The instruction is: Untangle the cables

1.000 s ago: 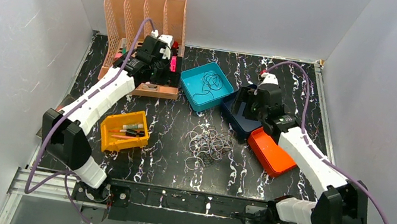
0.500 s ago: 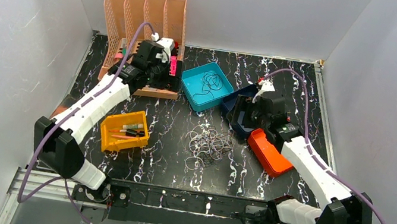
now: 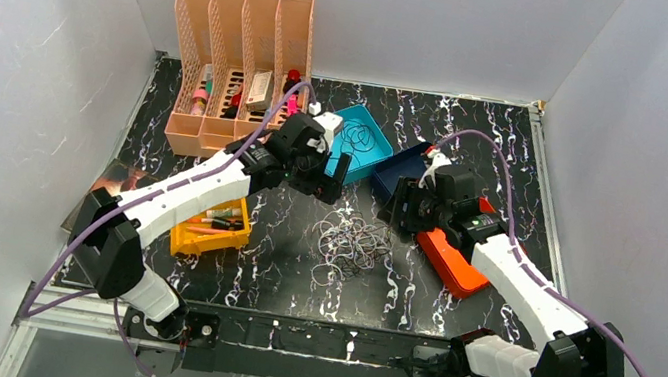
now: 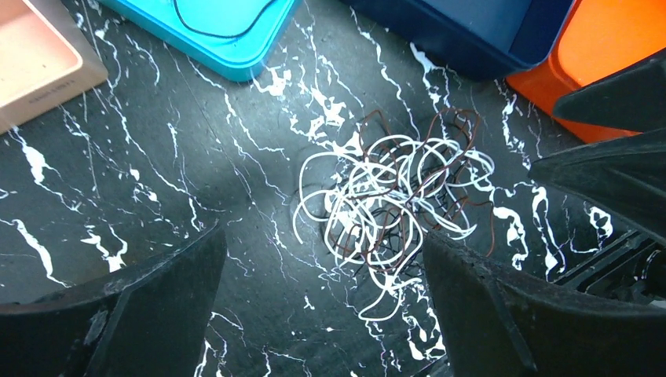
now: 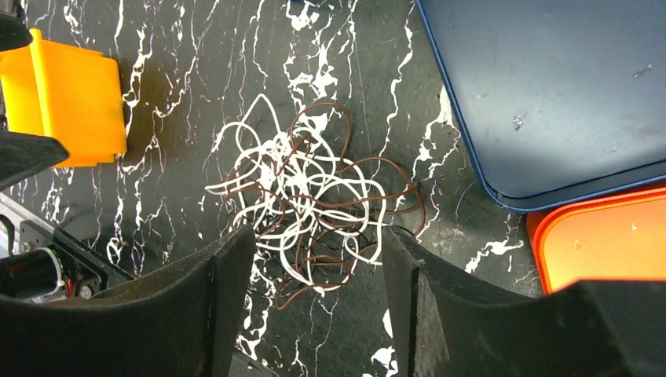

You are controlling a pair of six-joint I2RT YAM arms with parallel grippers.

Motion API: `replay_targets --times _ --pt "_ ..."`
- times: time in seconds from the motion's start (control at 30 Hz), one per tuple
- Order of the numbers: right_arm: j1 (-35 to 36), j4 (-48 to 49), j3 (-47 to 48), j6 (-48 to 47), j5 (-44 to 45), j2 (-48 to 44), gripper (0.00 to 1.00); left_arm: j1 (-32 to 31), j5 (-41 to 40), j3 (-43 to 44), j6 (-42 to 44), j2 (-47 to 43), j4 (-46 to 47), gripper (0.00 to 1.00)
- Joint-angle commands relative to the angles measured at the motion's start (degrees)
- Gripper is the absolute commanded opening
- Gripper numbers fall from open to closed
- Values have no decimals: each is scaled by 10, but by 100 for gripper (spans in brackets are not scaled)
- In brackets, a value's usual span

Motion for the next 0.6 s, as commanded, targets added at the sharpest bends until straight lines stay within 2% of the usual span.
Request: replay_targets --times 0.0,0.33,0.57 --pt "-2 -29 4 -24 -18 3 67 -5 12 -22 -11 -10 33 93" --pt "-2 -40 -39 35 -41 -26 60 -10 32 -46 -10 -10 58 89" --pt "-1 -11 -103 120 30 -99 64 -54 4 -63 -12 -21 60 88"
